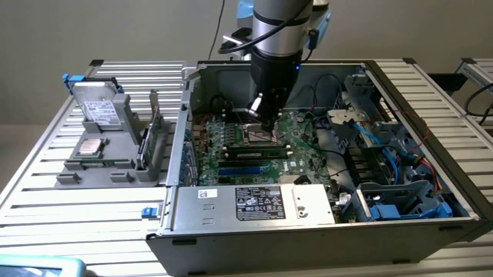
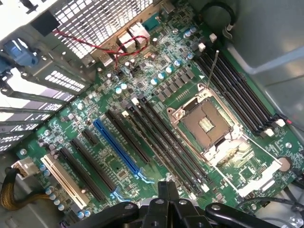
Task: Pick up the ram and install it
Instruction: 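Press down the ram until it locks into place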
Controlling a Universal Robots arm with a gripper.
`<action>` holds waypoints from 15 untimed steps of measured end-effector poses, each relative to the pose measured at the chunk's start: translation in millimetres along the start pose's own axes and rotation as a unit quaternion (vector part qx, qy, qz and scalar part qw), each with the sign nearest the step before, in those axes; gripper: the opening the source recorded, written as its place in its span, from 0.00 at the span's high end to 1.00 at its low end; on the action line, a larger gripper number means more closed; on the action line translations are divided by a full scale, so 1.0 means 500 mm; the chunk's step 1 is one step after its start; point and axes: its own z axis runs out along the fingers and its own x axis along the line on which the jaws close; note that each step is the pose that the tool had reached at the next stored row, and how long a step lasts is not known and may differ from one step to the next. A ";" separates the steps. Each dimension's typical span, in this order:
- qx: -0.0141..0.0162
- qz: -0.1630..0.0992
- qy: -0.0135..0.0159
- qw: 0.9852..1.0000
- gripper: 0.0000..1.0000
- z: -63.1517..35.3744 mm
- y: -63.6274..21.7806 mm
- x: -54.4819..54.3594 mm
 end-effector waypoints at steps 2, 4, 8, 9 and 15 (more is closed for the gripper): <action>0.001 0.015 0.000 1.000 0.89 -0.002 0.000 0.000; 0.001 0.028 0.000 1.000 0.89 -0.005 0.000 0.000; 0.003 0.050 0.000 0.999 0.89 -0.016 0.000 -0.001; 0.004 0.055 0.001 0.998 0.89 -0.017 0.000 -0.001; 0.006 0.095 0.001 0.995 0.89 -0.022 0.000 -0.001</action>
